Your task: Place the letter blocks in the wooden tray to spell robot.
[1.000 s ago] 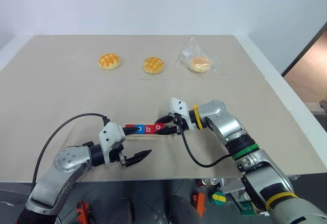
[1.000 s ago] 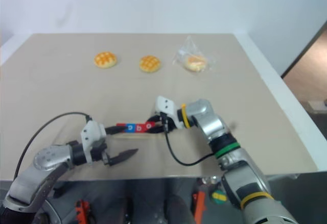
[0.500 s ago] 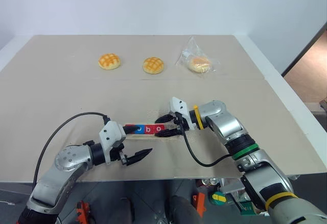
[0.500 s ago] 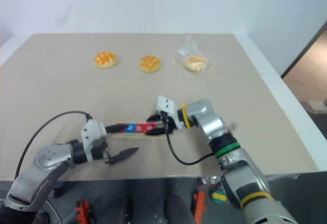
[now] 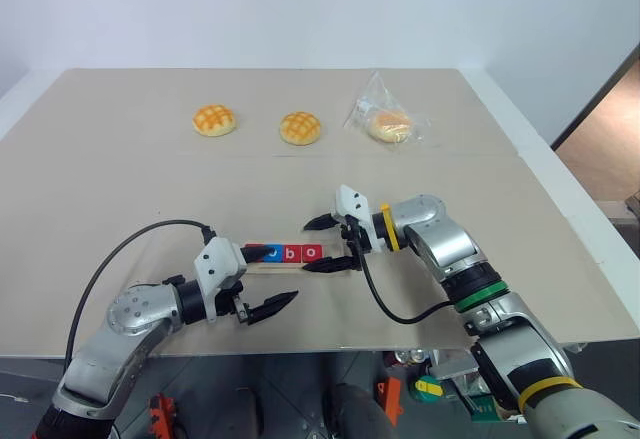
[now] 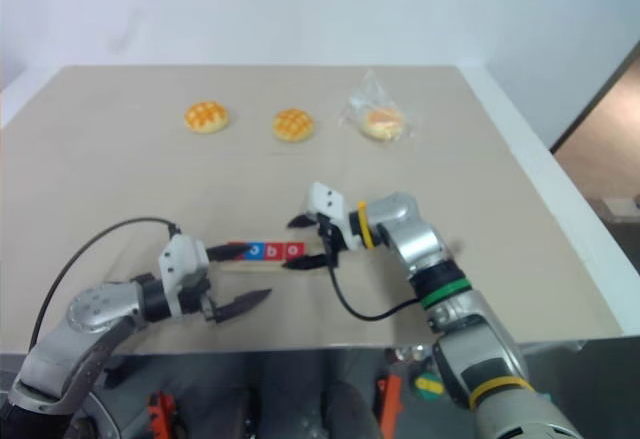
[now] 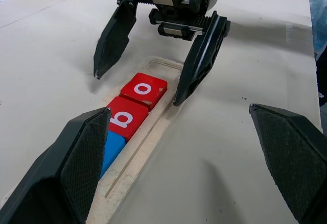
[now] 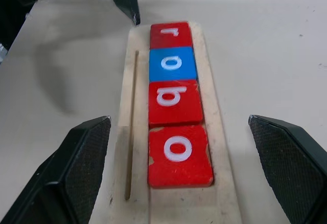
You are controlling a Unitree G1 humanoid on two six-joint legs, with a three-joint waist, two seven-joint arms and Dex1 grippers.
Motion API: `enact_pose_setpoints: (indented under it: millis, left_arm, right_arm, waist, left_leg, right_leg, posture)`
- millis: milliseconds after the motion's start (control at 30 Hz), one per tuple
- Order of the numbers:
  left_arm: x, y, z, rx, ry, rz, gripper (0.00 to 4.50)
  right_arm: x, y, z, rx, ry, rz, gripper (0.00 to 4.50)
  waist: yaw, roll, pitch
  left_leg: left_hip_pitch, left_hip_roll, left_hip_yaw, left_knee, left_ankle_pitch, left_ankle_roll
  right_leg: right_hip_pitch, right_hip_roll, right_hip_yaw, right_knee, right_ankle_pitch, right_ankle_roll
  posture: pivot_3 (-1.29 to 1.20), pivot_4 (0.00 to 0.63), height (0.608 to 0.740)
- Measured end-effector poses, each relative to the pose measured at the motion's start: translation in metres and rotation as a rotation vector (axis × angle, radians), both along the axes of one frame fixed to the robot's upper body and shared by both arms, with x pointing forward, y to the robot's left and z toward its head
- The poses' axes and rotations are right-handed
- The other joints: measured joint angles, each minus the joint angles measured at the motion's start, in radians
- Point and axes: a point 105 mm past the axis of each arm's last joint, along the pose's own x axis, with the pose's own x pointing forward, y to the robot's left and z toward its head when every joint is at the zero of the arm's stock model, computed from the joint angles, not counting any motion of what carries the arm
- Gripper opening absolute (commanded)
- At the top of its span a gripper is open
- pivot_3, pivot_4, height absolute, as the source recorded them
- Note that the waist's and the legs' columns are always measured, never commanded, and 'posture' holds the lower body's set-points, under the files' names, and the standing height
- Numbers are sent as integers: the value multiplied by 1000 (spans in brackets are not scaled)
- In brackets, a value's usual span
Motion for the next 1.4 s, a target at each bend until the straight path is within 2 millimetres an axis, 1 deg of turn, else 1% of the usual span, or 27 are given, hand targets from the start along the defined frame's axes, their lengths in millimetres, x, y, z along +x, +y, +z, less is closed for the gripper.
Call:
enact_pose_setpoints:
  millis: [100, 133, 167, 233, 267, 333, 367, 433, 500, 533, 633, 700, 800, 1033, 1133, 1400]
  left_arm:
    - [0, 0, 0, -2, 0, -1, 4500]
    - [0, 0, 1, -3, -1, 0, 4500]
    - [0, 0, 1, -3, -1, 0, 4500]
    - [0, 0, 2, -2, -6, -5, 4500]
    - [0, 0, 3, 1, -8, -8, 4500]
    - [1, 0, 4, 4, -12, -14, 4500]
    - [1, -1, 5, 3, -18, -24, 4500]
    - [0, -2, 7, 1, -20, -39, 4500]
    - [-1, -4, 7, 0, -18, -61, 4500]
    - [-2, -7, 8, 0, -21, -84, 4500]
    - [-4, -9, 10, 7, -24, -116, 4500]
    - [-5, -9, 8, 24, -15, -140, 4500]
    - [-5, -11, 7, 26, -15, -159, 4500]
    - [-3, -10, 2, 34, -7, -167, 4500]
    - [-1, -11, 3, 25, -9, -164, 4500]
    - [-1, -15, 7, 12, -28, -192, 4500]
  right_arm:
    - [11, -4, 29, 157, 20, -132, 4471]
    - [22, -19, 56, 275, 3, -276, 4471]
    - [22, -20, 56, 276, 2, -277, 4471]
    - [25, -36, 70, 345, -39, -407, 4471]
    - [25, -47, 70, 366, -67, -495, 4471]
    - [25, -65, 65, 371, -90, -630, 4471]
    - [23, -78, 60, 362, -123, -716, 4471]
    - [17, -96, 51, 308, -184, -833, 4471]
    - [14, -110, 47, 293, -215, -925, 4471]
    - [14, -123, 45, 288, -235, -1016, 4471]
    - [9, -142, 37, 264, -259, -1138, 4471]
    - [3, -152, 19, 228, -237, -1209, 4471]
    - [-2, -160, 4, 209, -206, -1268, 4471]
    - [-11, -174, -19, 183, -151, -1373, 4471]
    - [-13, -178, -23, 181, -140, -1398, 4471]
    - [-23, -174, -29, 204, -118, -1449, 4471]
  waist:
    - [0, 0, 0]
    - [1, 0, 0]
    - [2, 0, 0]
    - [4, 0, 0]
    - [5, 0, 0]
    - [3, 0, 0]
    - [3, 0, 0]
    - [3, 0, 0]
    - [0, 0, 0]
    - [-1, 0, 0]
    - [0, 0, 0]
    - [-1, 0, 0]
    - [-1, 1, -1]
    - [-1, 1, -1]
    - [-1, 1, -1]
    - [0, 1, -1]
  left_leg:
    - [-1, 0, -1, 0, 0, 0]
    - [-1, 0, -1, 0, 0, 0]
    - [-1, 0, -1, 0, 0, 0]
    - [-2, -1, -2, 0, 0, 0]
    - [-3, -1, -3, 0, 0, -1]
    - [-4, -1, -2, 0, -1, -1]
    - [-6, -1, -2, 0, -1, -1]
    - [-9, -1, -1, 0, -1, -1]
    - [-11, -1, 0, 0, -1, -1]
    - [-12, -1, 0, 0, -1, -1]
    - [-12, -1, -1, 0, 0, -1]
    - [-12, -1, 0, 0, 0, -1]
    - [-12, -1, 1, 1, 0, -1]
    - [-12, -1, 1, 1, 0, -1]
    - [-12, -1, 1, 1, 0, -1]
    - [-12, -1, 1, 1, 0, -1]
  right_leg:
    - [0, 0, 0, 0, 0, 0]
    - [0, 0, 0, 0, 0, 0]
    - [0, -1, -1, 0, 0, 0]
    - [0, -1, -1, 0, -1, 1]
    - [0, -1, -2, 0, -2, 1]
    - [-2, -1, -1, 0, -2, 1]
    - [-3, -1, -1, 0, -3, 2]
    - [-7, -1, 0, 0, -2, 2]
    - [-10, -1, 1, 0, -1, 2]
    - [-11, 0, 1, 1, -1, 1]
    - [-11, 0, 0, 1, 0, 1]
    - [-11, 0, 1, 1, 0, 1]
    - [-11, 0, 2, 1, 0, 2]
    - [-11, 0, 2, 1, 1, 2]
    - [-11, 0, 2, 1, 1, 2]
    - [-11, 0, 2, 1, 1, 2]
  posture:
    - [0, 150, 740]
    - [0, 150, 740]
    - [0, 150, 740]
    - [0, 150, 740]
    - [0, 150, 740]
    - [0, 150, 740]
    - [0, 150, 740]
    - [0, 150, 740]
    - [0, 150, 740]
    - [0, 150, 740]
    - [0, 150, 740]
    - [0, 150, 740]
    - [0, 150, 740]
    - [0, 150, 740]
    - [0, 150, 740]
    - [0, 150, 740]
